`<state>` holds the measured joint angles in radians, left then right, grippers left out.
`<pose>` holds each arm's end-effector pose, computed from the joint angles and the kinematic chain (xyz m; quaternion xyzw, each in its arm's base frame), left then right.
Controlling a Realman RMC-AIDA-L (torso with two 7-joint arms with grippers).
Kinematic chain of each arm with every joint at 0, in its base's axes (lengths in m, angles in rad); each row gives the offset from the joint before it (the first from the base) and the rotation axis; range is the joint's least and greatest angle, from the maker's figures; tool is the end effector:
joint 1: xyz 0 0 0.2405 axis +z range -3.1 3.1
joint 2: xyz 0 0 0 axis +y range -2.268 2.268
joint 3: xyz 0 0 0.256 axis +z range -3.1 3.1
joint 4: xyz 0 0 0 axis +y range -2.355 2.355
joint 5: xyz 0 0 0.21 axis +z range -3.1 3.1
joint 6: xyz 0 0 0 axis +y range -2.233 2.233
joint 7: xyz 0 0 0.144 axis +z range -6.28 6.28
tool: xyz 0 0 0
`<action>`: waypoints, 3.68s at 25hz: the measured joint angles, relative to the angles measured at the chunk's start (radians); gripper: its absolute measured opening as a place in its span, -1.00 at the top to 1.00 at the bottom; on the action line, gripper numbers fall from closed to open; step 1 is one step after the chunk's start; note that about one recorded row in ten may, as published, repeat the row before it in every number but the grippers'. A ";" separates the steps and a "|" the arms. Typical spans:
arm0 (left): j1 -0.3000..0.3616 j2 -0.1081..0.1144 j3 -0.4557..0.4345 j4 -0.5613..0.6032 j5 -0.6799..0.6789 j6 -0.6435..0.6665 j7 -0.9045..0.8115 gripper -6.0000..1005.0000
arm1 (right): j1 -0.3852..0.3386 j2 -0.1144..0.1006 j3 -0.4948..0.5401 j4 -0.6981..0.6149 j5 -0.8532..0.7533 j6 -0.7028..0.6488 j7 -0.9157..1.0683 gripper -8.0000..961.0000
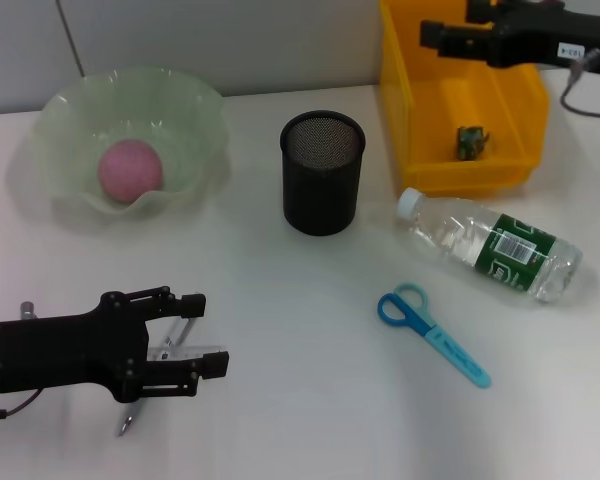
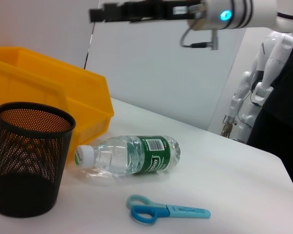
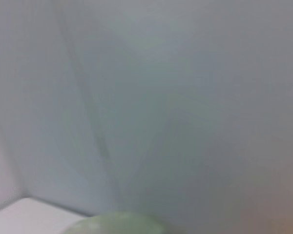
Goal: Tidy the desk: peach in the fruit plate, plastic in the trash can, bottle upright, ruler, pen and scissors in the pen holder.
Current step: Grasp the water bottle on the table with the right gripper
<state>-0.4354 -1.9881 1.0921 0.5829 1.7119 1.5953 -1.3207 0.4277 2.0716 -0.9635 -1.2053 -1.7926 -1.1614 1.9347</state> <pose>-0.2703 0.2929 -0.0125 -0.9513 -0.1887 -0.2401 0.0415 0.2037 0.3896 0.0856 -0.8681 0.2705 0.2695 0.3173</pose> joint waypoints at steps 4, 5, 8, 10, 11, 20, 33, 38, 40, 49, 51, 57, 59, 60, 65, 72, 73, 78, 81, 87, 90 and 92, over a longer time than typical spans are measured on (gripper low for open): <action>0.000 0.000 0.000 0.000 0.000 0.000 0.000 -0.66 | -0.025 -0.003 0.003 -0.030 0.034 -0.157 -0.050 -0.73; 0.000 0.000 0.000 0.000 0.000 0.000 0.000 -0.66 | -0.028 -0.004 0.003 -0.039 0.027 -0.195 -0.051 -0.73; -0.001 0.000 0.000 0.000 0.000 0.000 0.000 -0.66 | -0.030 -0.013 0.007 -0.065 -0.032 -0.279 -0.026 -0.73; -0.002 0.000 0.000 0.000 0.000 0.000 -0.002 -0.66 | -0.022 -0.023 0.019 -0.077 -0.084 -0.321 0.009 -0.73; -0.003 0.000 0.001 0.000 0.000 0.000 -0.003 -0.66 | -0.017 -0.027 0.026 -0.080 -0.104 -0.339 0.025 -0.73; -0.001 -0.001 0.004 0.000 0.001 0.001 -0.001 -0.66 | 0.006 -0.053 0.055 -0.209 -0.305 -0.472 0.154 -0.73; 0.008 -0.001 0.005 0.000 0.002 0.000 0.003 -0.66 | 0.169 -0.047 0.051 -0.232 -0.768 -0.601 0.240 -0.73; 0.009 -0.002 0.005 0.000 0.002 0.000 0.005 -0.66 | 0.213 -0.046 0.041 -0.174 -0.856 -0.594 0.240 -0.73; 0.011 -0.003 0.004 0.000 0.002 0.000 0.006 -0.66 | 0.223 -0.046 0.040 -0.162 -0.873 -0.593 0.235 -0.73; 0.015 -0.003 0.004 0.000 0.002 0.002 0.006 -0.66 | 0.258 -0.051 0.017 -0.071 -0.961 -0.562 0.228 -0.73; 0.015 -0.003 0.004 0.000 0.002 0.002 0.006 -0.66 | 0.260 -0.050 0.009 -0.062 -0.970 -0.553 0.228 -0.73; 0.015 -0.003 0.007 0.000 0.002 0.005 0.006 -0.66 | 0.281 -0.047 -0.004 -0.016 -0.997 -0.528 0.228 -0.73; 0.015 -0.002 0.007 0.000 0.002 0.008 0.006 -0.66 | 0.283 -0.047 -0.009 -0.012 -0.997 -0.523 0.228 -0.73; 0.015 -0.002 0.006 0.000 0.002 0.010 0.006 -0.66 | 0.283 -0.047 -0.012 -0.009 -0.998 -0.518 0.228 -0.73; 0.015 -0.001 0.003 0.000 0.002 0.014 0.006 -0.66 | 0.295 -0.046 -0.024 0.022 -1.016 -0.493 0.227 -0.73; 0.016 0.000 0.000 -0.001 0.001 0.014 0.006 -0.66 | 0.308 -0.043 -0.036 0.058 -1.039 -0.465 0.227 -0.73; 0.016 0.000 0.000 -0.002 0.002 0.014 0.005 -0.66 | 0.309 -0.043 -0.036 0.058 -1.039 -0.463 0.227 -0.73; 0.017 0.002 0.000 -0.002 0.002 0.014 0.003 -0.66 | 0.317 -0.042 -0.037 0.071 -1.039 -0.454 0.227 -0.73; 0.017 0.002 0.000 -0.002 0.002 0.014 0.003 -0.66 | 0.330 -0.042 -0.037 0.102 -1.039 -0.448 0.226 -0.73; 0.017 0.002 0.000 -0.002 0.002 0.014 0.003 -0.66 | 0.335 -0.043 -0.038 0.133 -1.040 -0.424 0.222 -0.73; 0.018 0.002 0.000 -0.002 0.002 0.015 0.003 -0.66 | 0.336 -0.042 -0.040 0.141 -1.043 -0.410 0.220 -0.73; 0.019 0.002 0.000 -0.002 0.001 0.016 0.003 -0.66 | 0.337 -0.040 -0.043 0.152 -1.045 -0.403 0.218 -0.73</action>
<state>-0.4166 -1.9865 1.0923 0.5813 1.7134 1.6114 -1.3176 0.7643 2.0315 -1.0065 -1.0529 -2.8375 -1.5639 2.1524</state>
